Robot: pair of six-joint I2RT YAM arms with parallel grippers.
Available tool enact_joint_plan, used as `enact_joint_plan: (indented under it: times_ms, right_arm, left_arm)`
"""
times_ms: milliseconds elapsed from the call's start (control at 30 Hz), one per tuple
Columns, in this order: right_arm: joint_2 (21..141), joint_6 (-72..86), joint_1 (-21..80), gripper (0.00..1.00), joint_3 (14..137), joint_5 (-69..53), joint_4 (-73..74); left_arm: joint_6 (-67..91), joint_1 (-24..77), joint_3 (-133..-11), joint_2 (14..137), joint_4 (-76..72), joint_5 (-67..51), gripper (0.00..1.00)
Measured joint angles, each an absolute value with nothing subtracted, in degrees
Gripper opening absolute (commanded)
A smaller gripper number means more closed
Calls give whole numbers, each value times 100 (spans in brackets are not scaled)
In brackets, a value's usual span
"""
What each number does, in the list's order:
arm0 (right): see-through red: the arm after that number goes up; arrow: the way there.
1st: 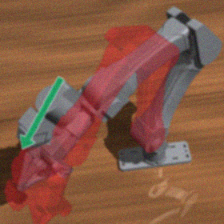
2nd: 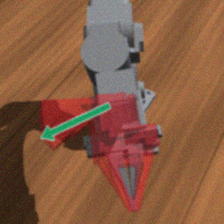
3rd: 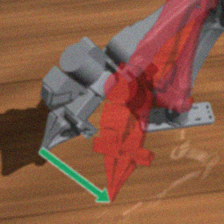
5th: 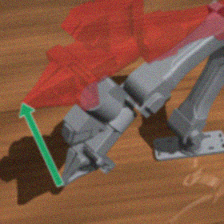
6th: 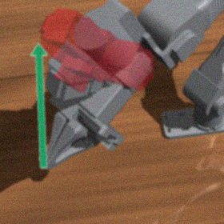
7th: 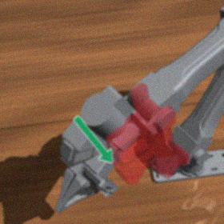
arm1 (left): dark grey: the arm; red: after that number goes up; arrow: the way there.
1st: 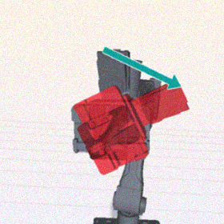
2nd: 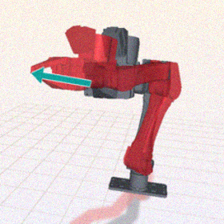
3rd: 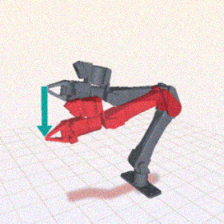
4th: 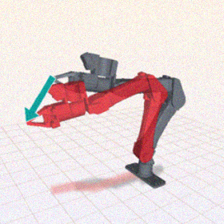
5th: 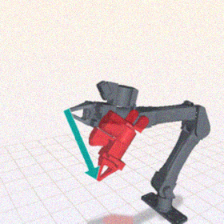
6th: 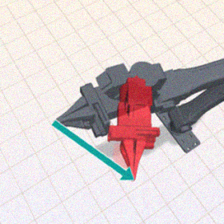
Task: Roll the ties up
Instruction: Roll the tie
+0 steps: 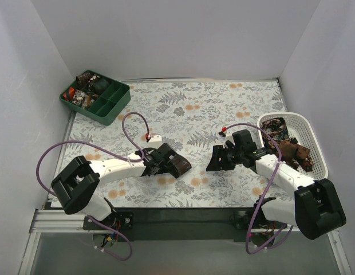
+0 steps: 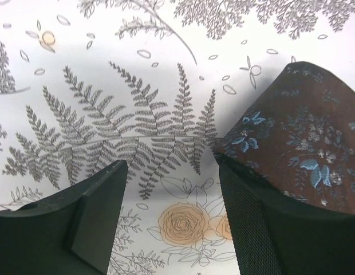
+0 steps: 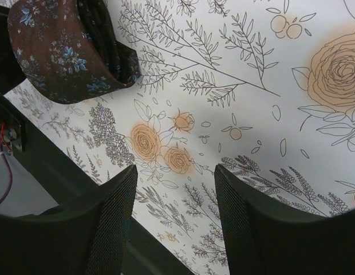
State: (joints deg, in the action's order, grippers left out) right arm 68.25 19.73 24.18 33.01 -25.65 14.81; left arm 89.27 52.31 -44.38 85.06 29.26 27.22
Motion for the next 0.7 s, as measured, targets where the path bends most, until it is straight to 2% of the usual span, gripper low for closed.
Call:
enact_joint_plan:
  times_ms: [100, 133, 267, 367, 533, 633, 700]
  right_arm:
    - [6823, 1970, 2418, 53, 3301, -2563, 1481]
    - [6820, 1968, 2418, 53, 3301, -2558, 1481]
    - [6744, 1925, 2418, 55, 3301, -2449, 1485]
    - [6617, 1846, 2418, 63, 3308, -2309, 1516]
    - [6521, 1662, 2410, 81, 3441, -2018, 1678]
    - [6497, 1610, 2390, 89, 3514, -1850, 1737]
    - [6449, 1599, 2366, 91, 3548, -1739, 1817]
  left_arm:
    - [8586, 5159, -4438, 8482, 2794, 2716, 69]
    - [8447, 5159, -4438, 8455, 2779, 2698, 76]
    - [7695, 5199, -4436, 8156, 2790, 2532, 89]
    - [6995, 5498, -4469, 7776, 2877, 2510, 97]
    - [5863, 6272, -5037, 7736, 3103, 2495, 98]
    - [5299, 6731, -5642, 8147, 3301, 2628, 98]
    - [5046, 7011, -6147, 8641, 3535, 2845, 98]
